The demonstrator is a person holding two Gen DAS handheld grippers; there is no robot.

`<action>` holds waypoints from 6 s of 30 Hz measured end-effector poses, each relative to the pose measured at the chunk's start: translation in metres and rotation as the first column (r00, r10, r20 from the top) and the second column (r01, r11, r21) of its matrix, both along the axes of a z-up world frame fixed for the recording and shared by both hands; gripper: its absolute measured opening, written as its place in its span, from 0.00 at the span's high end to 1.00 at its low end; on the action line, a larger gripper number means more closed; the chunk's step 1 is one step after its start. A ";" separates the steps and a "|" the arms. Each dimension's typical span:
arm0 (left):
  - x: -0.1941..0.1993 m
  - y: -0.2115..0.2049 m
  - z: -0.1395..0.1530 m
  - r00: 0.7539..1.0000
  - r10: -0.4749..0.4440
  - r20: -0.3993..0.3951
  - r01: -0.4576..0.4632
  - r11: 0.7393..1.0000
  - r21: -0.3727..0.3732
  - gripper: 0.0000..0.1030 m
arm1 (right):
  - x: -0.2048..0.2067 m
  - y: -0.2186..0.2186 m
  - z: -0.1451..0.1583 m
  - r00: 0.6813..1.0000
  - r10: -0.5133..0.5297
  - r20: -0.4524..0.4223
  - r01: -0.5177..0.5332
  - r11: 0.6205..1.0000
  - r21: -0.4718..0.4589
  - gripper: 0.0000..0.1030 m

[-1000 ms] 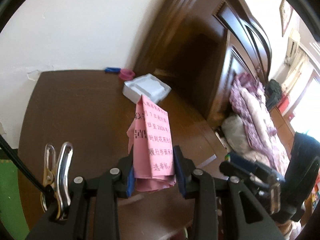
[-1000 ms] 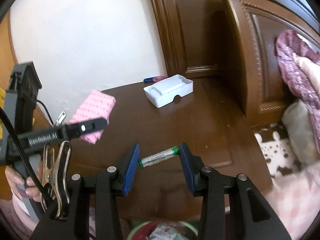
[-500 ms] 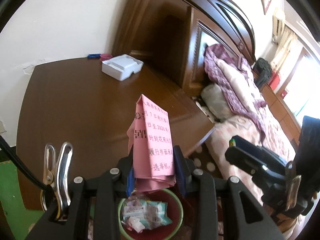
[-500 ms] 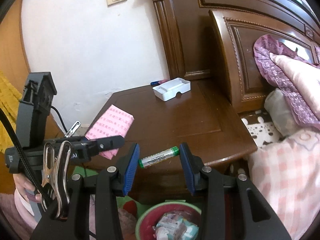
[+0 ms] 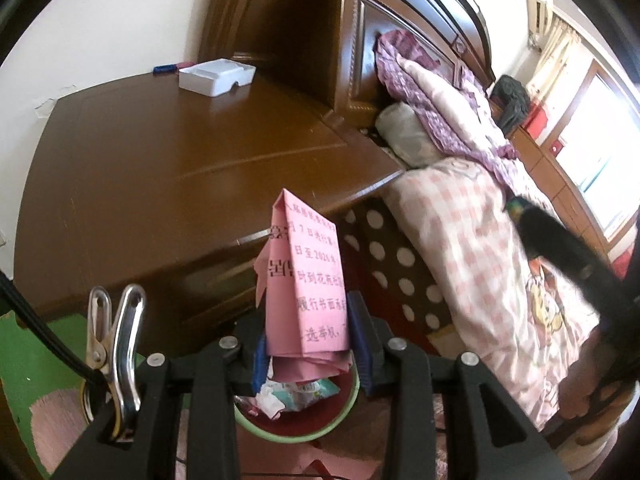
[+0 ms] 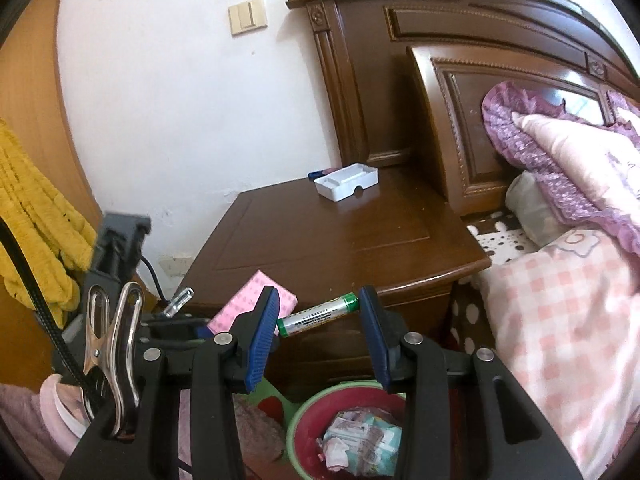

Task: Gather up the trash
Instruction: 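Carry the pink paper and green battery with both tools down over the bucket, then open the left tool to drop the pink paper into the bucket, then open the right tool to drop the green battery into the bucket, then raise both open tools from the bucket back toward the nightstand, then grasp the white plastic tray with the left tool and lift it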

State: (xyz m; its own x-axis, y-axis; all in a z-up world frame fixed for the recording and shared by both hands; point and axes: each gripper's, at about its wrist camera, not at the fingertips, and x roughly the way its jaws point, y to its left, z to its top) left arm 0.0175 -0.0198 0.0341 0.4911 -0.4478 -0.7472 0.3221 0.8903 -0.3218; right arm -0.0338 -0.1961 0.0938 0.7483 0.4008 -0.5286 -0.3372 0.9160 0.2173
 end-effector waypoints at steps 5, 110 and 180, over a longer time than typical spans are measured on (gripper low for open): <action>-0.012 -0.007 -0.011 0.999 -0.030 -0.014 0.030 1.000 0.006 0.65 | -0.025 -0.003 0.008 1.000 -0.021 0.016 0.022 1.000 -0.015 0.59; -0.037 -0.033 -0.092 0.997 -0.042 -0.060 0.055 0.968 0.243 0.51 | -0.038 -0.025 -0.163 0.971 -0.115 -0.211 0.165 0.957 0.237 0.51; 0.339 0.005 -0.001 0.979 -0.017 0.202 -0.062 0.923 0.379 0.02 | 0.178 0.009 -0.106 1.000 0.002 -0.008 0.000 0.977 0.213 0.47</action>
State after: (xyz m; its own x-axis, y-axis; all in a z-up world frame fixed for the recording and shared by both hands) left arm 0.3563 -0.0148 0.0330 0.6528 -0.1349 -0.7454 0.3220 0.9401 0.1118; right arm 0.1443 -0.1875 -0.0126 0.7439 0.5055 -0.4371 -0.3353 0.8481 0.4102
